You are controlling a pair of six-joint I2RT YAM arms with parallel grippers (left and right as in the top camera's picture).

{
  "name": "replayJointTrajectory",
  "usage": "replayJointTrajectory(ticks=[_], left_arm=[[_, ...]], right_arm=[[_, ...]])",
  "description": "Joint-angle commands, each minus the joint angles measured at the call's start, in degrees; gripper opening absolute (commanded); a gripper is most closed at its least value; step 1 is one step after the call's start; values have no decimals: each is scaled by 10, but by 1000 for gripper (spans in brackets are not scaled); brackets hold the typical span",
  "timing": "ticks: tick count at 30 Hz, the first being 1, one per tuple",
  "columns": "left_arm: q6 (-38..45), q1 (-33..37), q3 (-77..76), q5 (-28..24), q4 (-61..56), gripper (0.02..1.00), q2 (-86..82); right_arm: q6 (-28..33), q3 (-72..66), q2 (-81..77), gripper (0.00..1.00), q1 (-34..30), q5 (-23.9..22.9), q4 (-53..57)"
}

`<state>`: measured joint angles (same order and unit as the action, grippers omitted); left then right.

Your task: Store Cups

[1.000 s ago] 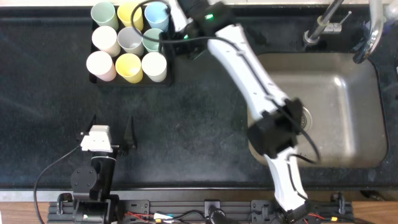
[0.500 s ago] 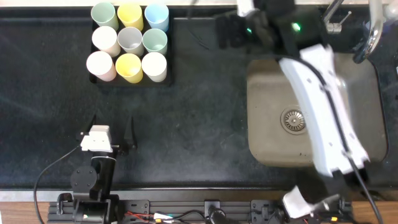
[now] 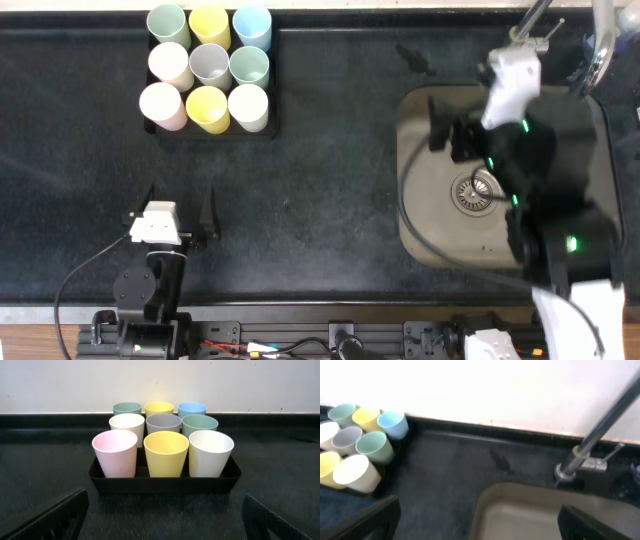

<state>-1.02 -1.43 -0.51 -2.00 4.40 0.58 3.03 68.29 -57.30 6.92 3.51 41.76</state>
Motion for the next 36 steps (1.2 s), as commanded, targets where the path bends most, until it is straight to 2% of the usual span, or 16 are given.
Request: replayJointTrajectory(ticks=[1,4,9,11,14,19,21,24,26,31,36], left_arm=[[12,-2,1,-9,2,998,-4],[12,-2,1,-9,2,1000,-4],[12,-2,1,-9,2,1000,-4],[12,-2,1,-9,2,1000,-4],[12,-2,1,-9,2,1000,-4],[12,-2,1,-9,2,1000,-4],[12,-2,1,-9,2,1000,-4],[12,-2,1,-9,2,1000,-4],[12,-2,1,-9,2,1000,-4],[12,-2,1,-9,2,998,-4],[12,-2,1,-9,2,1000,-4]], right_arm=[[0,-112,92,998,-17,50,-61],[-26,-191,158,998,-17,60,-110],[-103,-304,252,998,-17,61,-150],[-113,-342,283,996,-17,61,-163],[-112,-402,332,998,-17,57,-200],[-111,-514,415,998,-17,54,-332],[-88,-551,451,998,-17,54,-376],[-22,-583,491,998,-17,52,-393],[-5,-600,513,996,-17,38,-395],[-7,-646,567,998,-17,23,-405],[-48,-681,571,996,-16,24,-440]])
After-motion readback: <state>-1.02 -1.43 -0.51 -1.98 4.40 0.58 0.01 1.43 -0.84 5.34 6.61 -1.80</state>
